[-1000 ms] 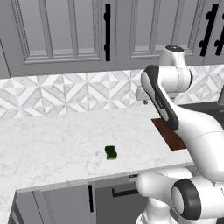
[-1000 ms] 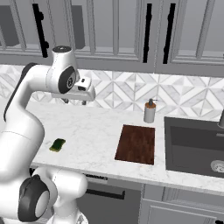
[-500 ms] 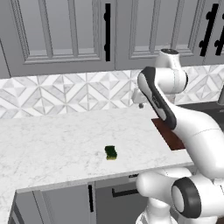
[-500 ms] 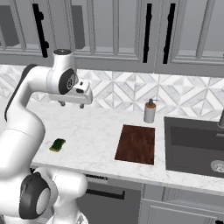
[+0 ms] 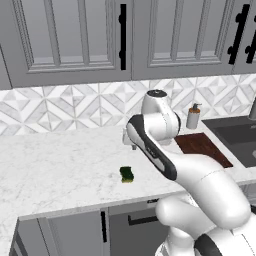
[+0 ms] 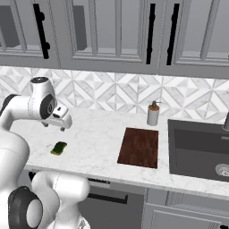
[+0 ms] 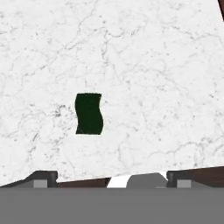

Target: Pick up the sponge from the counter and clean the cutting board by briefly scrubbing or pressing down on the cutting board. Once finished, release the sponge.

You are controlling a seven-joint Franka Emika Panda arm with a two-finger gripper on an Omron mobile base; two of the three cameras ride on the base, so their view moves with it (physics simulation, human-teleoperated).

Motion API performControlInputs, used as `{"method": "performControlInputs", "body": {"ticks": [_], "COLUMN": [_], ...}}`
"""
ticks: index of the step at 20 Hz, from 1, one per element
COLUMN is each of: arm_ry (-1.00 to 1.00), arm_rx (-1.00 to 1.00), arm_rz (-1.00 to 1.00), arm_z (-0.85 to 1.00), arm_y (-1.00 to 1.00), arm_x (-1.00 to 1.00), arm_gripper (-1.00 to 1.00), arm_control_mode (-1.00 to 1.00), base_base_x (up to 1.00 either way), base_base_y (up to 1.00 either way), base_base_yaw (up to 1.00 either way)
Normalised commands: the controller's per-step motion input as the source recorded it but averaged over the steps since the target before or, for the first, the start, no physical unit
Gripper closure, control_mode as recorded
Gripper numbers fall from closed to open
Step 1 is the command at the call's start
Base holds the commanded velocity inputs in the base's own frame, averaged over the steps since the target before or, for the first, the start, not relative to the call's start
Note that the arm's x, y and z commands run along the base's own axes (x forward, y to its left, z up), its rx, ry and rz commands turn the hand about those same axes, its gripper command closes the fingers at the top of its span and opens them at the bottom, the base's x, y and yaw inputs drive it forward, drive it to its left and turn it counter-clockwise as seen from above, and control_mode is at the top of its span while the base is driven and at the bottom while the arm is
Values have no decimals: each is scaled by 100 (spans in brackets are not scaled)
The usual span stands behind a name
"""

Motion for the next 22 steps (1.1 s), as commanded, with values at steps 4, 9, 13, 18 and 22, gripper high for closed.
{"method": "performControlInputs", "body": {"ticks": [4,9,13,18,22], "arm_ry": [2,6,11,0,0], "arm_rx": [0,1,4,0,-3], "arm_rz": [-3,0,4,2,5], "arm_z": [-45,-55,-25,-16,-10], "arm_y": [29,24,25,9,-3], "arm_x": [18,24,1,0,0], "arm_gripper": [-100,-100,-100,-100,-100], "arm_control_mode": [-100,-100,-100,-100,-100], "base_base_x": [0,0,0,0,0], "base_base_y": [0,0,0,0,0], "base_base_yaw": [0,0,0,0,0]}}
